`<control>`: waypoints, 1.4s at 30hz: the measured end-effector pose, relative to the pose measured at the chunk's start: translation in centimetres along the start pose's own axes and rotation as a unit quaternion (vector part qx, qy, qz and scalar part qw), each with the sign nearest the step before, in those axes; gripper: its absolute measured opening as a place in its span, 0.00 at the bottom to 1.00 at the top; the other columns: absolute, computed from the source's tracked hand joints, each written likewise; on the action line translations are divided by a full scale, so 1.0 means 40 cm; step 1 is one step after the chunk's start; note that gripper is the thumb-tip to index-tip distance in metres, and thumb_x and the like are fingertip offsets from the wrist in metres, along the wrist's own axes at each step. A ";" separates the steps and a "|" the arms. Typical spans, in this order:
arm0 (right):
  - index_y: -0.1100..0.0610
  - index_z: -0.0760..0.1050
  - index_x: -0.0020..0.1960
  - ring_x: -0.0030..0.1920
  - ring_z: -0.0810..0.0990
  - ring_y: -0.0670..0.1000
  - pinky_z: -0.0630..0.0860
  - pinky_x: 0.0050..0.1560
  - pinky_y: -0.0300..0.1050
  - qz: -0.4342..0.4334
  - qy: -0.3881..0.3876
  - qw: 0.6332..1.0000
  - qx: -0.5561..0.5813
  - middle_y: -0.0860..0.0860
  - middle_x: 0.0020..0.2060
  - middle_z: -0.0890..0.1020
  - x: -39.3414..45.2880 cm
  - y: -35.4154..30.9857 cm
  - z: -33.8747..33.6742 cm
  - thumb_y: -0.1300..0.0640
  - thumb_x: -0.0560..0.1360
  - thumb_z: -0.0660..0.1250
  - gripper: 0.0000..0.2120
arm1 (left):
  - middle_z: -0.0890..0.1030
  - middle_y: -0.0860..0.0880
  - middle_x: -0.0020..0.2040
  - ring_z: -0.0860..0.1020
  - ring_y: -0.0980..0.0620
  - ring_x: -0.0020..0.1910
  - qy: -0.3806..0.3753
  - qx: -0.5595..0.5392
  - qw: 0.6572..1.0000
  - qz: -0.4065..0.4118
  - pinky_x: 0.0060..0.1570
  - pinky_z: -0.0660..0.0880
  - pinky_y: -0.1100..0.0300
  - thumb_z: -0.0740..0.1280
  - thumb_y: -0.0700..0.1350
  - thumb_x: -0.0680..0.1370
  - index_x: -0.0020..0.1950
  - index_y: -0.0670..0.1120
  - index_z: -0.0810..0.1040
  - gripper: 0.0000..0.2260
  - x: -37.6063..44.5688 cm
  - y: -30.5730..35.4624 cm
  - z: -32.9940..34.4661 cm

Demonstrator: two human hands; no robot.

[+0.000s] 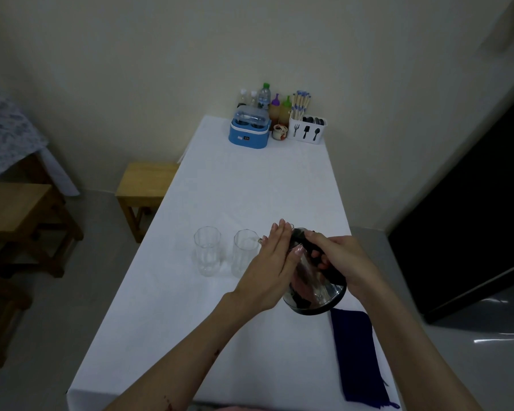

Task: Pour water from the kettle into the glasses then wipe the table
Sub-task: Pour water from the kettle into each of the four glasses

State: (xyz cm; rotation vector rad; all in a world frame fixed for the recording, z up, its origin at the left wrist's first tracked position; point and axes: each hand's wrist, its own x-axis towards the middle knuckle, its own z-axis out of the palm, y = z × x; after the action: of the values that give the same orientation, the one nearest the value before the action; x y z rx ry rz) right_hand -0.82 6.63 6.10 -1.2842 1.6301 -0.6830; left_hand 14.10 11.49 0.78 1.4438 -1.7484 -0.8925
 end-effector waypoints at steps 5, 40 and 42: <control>0.57 0.81 0.32 0.32 0.78 0.53 0.75 0.40 0.46 0.000 0.003 1.000 0.019 0.47 0.22 0.79 -0.008 0.007 0.007 0.40 0.72 0.72 0.21 | 0.45 0.54 0.80 0.40 0.61 0.77 -0.001 0.003 1.000 0.002 0.73 0.39 0.65 0.47 0.55 0.83 0.79 0.49 0.46 0.26 -0.002 -0.003 -0.002; 0.60 0.83 0.35 0.30 0.75 0.50 0.72 0.38 0.46 0.009 0.073 0.989 0.127 0.50 0.27 0.80 -0.033 0.104 -0.121 0.46 0.69 0.76 0.17 | 0.44 0.52 0.80 0.38 0.60 0.77 -0.063 0.045 0.995 0.070 0.73 0.37 0.65 0.47 0.54 0.84 0.79 0.46 0.46 0.26 0.041 0.079 0.098; 0.62 0.84 0.37 0.32 0.77 0.51 0.74 0.39 0.47 0.004 0.074 0.992 0.105 0.51 0.28 0.82 -0.026 0.102 -0.130 0.46 0.69 0.76 0.18 | 0.44 0.52 0.80 0.39 0.60 0.77 -0.063 0.041 0.995 0.065 0.73 0.38 0.65 0.48 0.54 0.84 0.79 0.46 0.46 0.26 0.041 0.075 0.107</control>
State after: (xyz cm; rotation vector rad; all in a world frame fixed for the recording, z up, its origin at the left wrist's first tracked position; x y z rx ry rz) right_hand -7.25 8.25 5.14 -1.0965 1.6305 -0.9375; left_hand 8.70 10.63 1.20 1.3323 -1.9693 -0.8676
